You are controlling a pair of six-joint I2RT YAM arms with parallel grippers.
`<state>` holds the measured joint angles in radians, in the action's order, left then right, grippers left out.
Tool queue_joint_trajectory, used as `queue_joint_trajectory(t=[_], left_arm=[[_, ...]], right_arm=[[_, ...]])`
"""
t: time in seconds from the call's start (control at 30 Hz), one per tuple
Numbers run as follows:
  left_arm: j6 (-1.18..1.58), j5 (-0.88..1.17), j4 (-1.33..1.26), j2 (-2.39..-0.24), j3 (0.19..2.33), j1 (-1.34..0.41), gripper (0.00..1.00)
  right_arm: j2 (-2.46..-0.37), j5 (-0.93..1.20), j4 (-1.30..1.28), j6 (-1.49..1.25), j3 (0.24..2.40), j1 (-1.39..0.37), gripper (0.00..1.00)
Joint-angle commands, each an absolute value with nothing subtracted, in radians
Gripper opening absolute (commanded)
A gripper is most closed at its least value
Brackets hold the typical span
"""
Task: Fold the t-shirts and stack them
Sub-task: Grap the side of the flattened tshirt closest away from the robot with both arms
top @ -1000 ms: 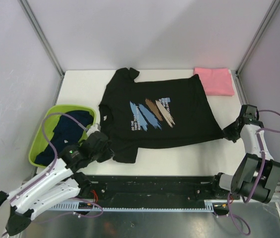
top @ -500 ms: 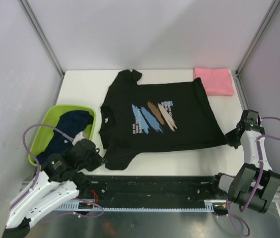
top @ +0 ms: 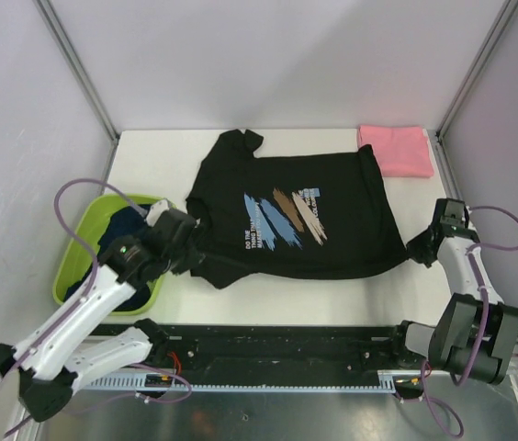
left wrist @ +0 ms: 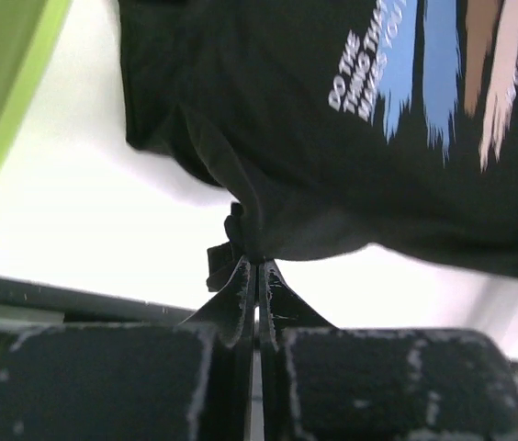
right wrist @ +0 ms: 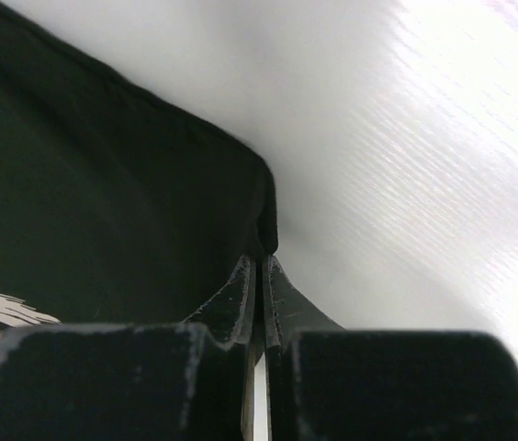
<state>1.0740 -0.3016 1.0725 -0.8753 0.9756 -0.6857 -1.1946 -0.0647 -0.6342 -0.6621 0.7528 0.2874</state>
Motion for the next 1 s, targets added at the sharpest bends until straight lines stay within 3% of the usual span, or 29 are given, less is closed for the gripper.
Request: queue_joint_trajectory(t=[0.0,0.53,0.97], left_arm=[[0.921,-0.35,0.926,-0.985,1.035,-0.57,0.0],[0.772,-0.279,0.657,-1.358,1.142,-0.353,0.0],[0.753,-0.252,0.617,-1.38,1.1,-0.284,0.0]], right_arm=[[-1.255,-0.099,-0.533,-0.67,0.815,0.231,0.0],[-1.588,-0.143,-0.417,-0.675,1.01,0.163,0.0],[-1.658,-0.151,-0.379,-0.67,1.091,0.149,0.0]])
